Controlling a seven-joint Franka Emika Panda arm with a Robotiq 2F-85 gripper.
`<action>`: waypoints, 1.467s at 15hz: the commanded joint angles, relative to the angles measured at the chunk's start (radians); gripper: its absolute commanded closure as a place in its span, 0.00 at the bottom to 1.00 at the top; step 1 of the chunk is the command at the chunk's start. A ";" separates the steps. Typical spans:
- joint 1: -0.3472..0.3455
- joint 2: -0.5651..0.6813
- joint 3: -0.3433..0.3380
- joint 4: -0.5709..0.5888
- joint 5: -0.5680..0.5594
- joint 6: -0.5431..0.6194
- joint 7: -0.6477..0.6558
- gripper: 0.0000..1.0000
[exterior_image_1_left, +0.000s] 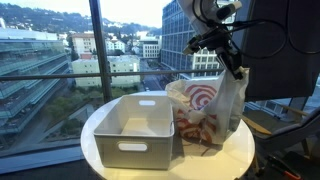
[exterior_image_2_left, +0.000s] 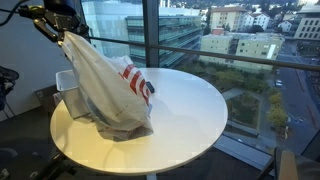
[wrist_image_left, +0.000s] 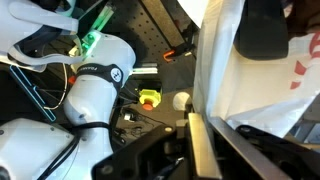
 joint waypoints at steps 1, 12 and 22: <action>-0.026 0.000 0.021 0.001 -0.050 0.025 0.048 1.00; -0.031 -0.084 0.030 -0.050 -0.119 0.090 0.117 0.44; -0.030 -0.180 0.046 -0.117 -0.119 0.325 -0.020 0.00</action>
